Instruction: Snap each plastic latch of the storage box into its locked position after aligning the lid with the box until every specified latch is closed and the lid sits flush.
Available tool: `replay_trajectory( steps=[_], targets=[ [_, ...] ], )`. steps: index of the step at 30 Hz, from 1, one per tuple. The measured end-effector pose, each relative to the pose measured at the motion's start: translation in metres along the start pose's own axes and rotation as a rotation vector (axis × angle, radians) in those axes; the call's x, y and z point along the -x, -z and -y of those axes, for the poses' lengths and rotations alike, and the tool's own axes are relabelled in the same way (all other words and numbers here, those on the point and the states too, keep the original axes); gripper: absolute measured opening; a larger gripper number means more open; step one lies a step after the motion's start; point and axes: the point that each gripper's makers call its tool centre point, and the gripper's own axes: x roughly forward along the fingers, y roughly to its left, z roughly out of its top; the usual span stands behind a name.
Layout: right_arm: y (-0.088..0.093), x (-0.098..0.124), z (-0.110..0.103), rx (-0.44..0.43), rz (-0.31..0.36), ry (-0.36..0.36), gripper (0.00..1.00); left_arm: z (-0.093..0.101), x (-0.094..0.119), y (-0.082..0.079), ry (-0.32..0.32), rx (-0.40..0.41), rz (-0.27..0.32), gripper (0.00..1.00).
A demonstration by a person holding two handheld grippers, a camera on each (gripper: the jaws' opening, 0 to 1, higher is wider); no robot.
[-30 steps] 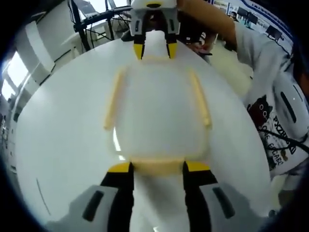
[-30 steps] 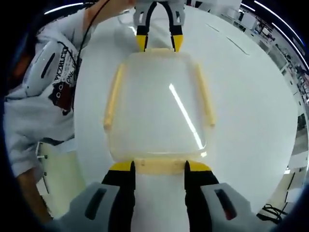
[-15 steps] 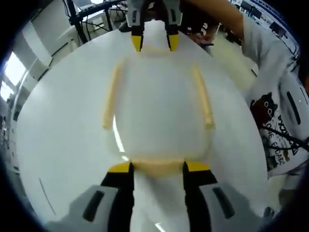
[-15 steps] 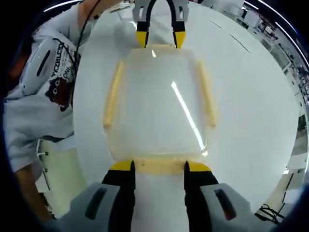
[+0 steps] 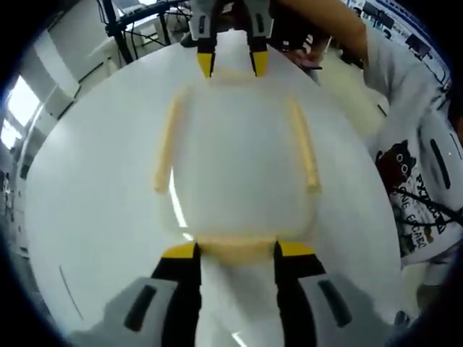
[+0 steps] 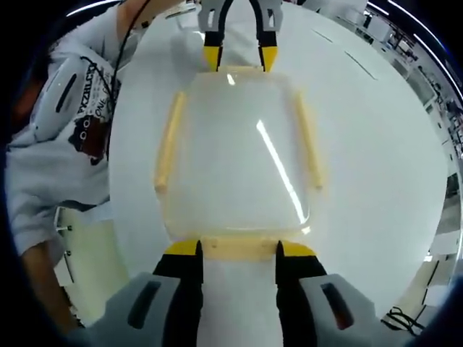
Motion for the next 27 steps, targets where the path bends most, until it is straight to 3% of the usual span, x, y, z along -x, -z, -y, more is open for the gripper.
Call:
replay_trajectory(
  steps=[8,27],
  targets=[
    [-0.001,0.010,0.002,0.008,0.008,0.015,0.37,-0.001,0.015,-0.007,-0.009,0.002,0.037,0.38],
    [-0.019,0.033,0.000,0.026,0.024,0.035,0.37,0.004,0.039,-0.007,-0.036,-0.012,0.031,0.39]
  ],
)
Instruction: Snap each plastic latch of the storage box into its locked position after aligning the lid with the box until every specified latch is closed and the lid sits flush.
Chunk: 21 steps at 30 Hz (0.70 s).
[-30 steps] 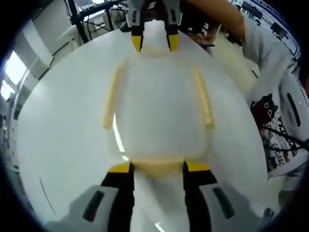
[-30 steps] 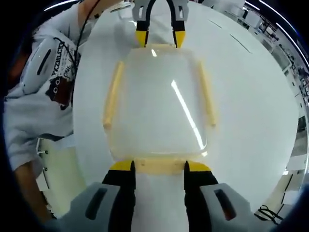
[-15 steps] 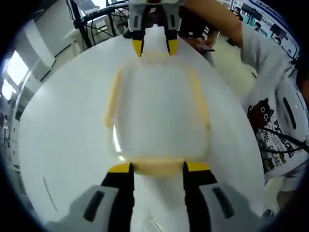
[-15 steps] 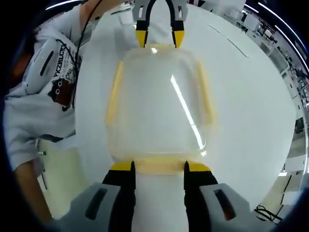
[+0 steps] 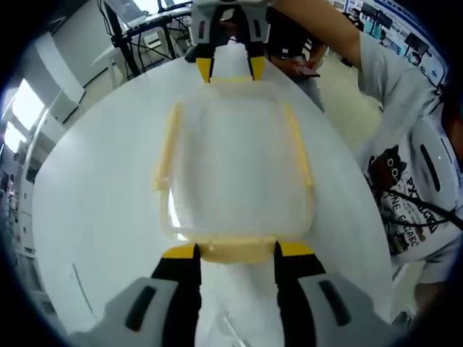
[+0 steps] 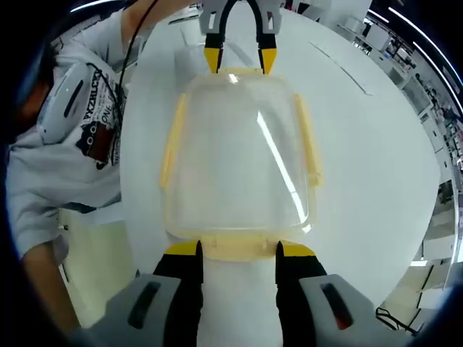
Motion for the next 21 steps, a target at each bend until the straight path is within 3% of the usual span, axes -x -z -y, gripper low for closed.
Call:
replay_trajectory(
  steps=[21],
  targets=[
    [-0.034,0.026,0.001,0.050,-0.018,-0.004,0.37,0.008,0.038,0.011,-0.010,0.049,-0.004,0.39]
  ],
)
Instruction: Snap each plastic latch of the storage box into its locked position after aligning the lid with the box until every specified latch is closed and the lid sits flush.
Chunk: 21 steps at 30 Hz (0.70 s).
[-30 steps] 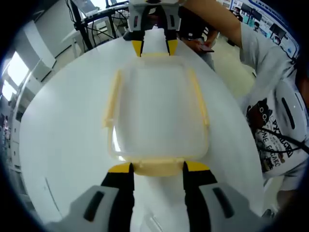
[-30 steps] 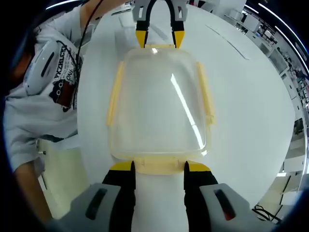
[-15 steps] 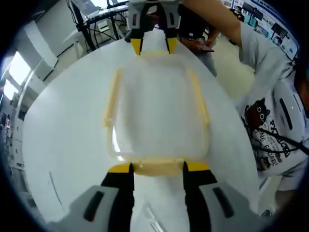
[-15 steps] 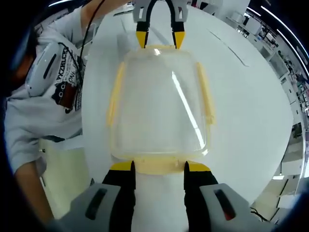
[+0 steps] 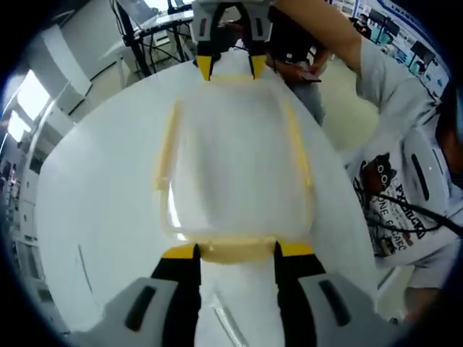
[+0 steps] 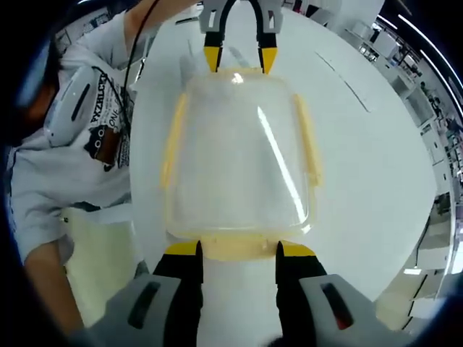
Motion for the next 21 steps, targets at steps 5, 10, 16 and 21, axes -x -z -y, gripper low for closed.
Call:
replay_trajectory(
  steps=[5,10,16,21],
  targets=[
    [-0.010,0.003,-0.002,0.017,-0.011,-0.001,0.37,0.003,0.005,0.006,0.000,0.007,-0.013,0.39],
    [-0.021,0.007,-0.003,0.030,-0.004,0.001,0.37,0.005,0.012,0.014,-0.005,0.018,-0.015,0.39],
    [-0.035,0.008,-0.005,0.048,0.009,0.001,0.37,0.010,0.021,0.024,-0.014,0.029,-0.027,0.39],
    [-0.046,0.009,-0.004,0.064,0.018,-0.004,0.37,0.013,0.029,0.033,-0.020,0.045,-0.027,0.39]
  ],
)
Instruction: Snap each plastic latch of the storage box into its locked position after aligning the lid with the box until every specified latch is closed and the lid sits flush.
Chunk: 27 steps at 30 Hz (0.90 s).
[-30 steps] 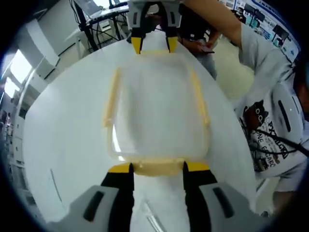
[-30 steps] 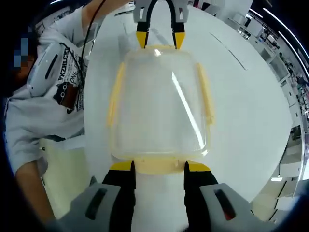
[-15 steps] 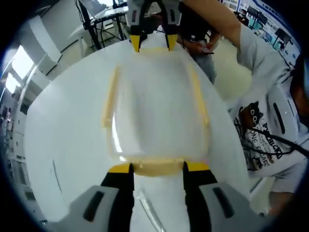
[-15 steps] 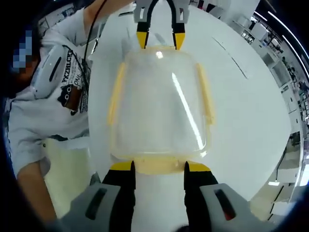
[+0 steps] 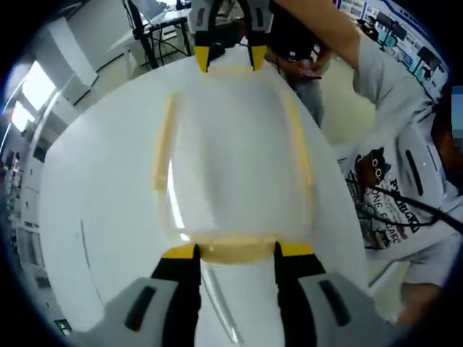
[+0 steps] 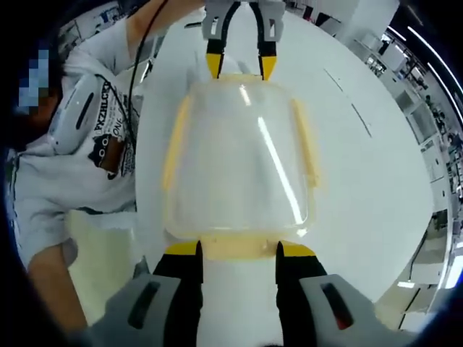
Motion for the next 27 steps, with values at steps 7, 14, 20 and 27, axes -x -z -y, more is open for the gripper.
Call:
replay_trajectory(
  steps=[7,14,20,27],
  targets=[
    [-0.019,-0.003,0.003,0.031,0.020,-0.010,0.37,0.005,0.011,0.016,-0.010,0.025,-0.006,0.39],
    [-0.041,-0.009,0.006,0.068,0.031,-0.025,0.37,0.009,0.021,0.036,-0.024,0.057,-0.021,0.39],
    [-0.057,-0.014,0.007,0.092,0.043,-0.037,0.37,0.011,0.028,0.052,-0.029,0.085,-0.032,0.39],
    [-0.072,-0.019,0.007,0.108,0.048,-0.041,0.37,0.013,0.036,0.064,-0.047,0.093,-0.035,0.39]
  ],
)
